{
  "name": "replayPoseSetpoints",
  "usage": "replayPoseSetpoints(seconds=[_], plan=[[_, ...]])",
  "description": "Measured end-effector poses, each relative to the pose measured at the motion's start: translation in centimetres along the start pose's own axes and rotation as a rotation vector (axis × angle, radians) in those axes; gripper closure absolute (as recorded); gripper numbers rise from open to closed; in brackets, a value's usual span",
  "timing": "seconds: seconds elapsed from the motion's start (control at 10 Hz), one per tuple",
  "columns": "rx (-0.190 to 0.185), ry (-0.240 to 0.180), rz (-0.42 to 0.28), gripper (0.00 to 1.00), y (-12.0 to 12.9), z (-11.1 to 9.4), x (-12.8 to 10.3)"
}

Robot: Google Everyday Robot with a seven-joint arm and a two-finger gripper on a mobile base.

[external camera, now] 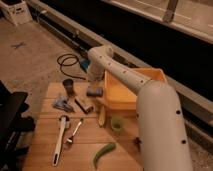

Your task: Wipe table surface with sponge

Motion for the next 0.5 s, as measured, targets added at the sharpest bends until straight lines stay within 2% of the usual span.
replayPoseSetpoints(seconds=[0.5], plan=[[-0.010,0.006,0.037,0.35,-0.3,3.1,1.8]])
